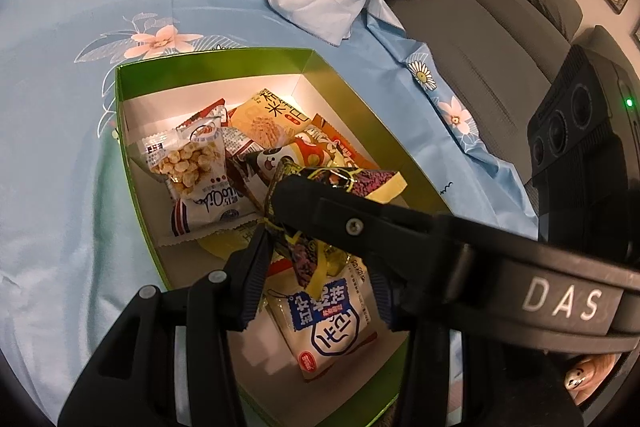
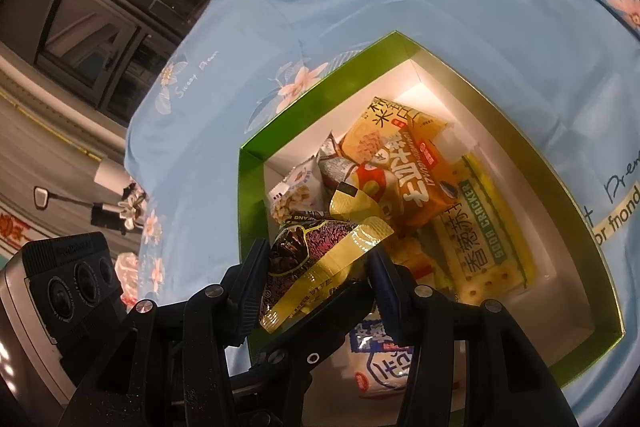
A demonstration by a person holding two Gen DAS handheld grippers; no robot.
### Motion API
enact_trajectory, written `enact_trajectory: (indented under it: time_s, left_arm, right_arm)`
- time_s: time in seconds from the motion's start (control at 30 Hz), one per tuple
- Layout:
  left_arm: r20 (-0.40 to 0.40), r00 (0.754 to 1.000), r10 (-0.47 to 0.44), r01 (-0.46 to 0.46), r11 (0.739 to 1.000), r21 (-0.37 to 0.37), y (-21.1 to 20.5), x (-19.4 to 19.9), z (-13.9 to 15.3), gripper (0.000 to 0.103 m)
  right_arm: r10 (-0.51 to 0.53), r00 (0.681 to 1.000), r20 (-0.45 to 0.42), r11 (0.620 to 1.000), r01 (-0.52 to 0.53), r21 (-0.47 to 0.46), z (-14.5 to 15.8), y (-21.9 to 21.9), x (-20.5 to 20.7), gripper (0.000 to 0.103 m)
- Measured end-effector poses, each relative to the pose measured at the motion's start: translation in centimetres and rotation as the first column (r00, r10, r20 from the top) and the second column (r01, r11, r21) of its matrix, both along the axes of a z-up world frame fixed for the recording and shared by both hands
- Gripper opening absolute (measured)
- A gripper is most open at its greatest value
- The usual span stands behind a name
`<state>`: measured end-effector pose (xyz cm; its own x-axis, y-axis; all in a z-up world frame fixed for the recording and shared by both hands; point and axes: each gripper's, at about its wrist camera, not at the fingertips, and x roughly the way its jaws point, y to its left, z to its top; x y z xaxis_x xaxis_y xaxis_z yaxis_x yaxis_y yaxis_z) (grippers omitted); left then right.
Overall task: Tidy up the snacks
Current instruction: 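Carry the gold wrapper with the right gripper over the box, then open the right gripper to release the gold wrapper into the box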
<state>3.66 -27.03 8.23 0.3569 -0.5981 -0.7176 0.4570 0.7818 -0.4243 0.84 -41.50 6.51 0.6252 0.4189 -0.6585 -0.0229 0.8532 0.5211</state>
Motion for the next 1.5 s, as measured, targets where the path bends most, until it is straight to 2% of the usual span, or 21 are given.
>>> enact_trajectory:
  time_s: [1.27,1.37,1.5]
  left_arm:
    - [-0.020,1.000,0.006,-0.005,0.999,0.031,-0.24,0.52,-0.63,0.048]
    - [-0.023,1.000,0.004,-0.004,0.999,0.037,-0.34,0.58,-0.72,0.049]
    - [-0.017,1.000,0.008,-0.007,0.999,0.052,-0.52,0.50,-0.60,0.056]
  right_arm:
    - [-0.006,1.000,-0.017,1.000,0.006,0.020,-0.47,-0.28,0.36,0.052]
    - [-0.012,1.000,-0.017,1.000,0.012,0.019,-0.49,-0.31,0.24,0.052]
    - [-0.023,1.000,-0.017,1.000,0.023,0.014,-0.41,-0.41,0.02,0.052]
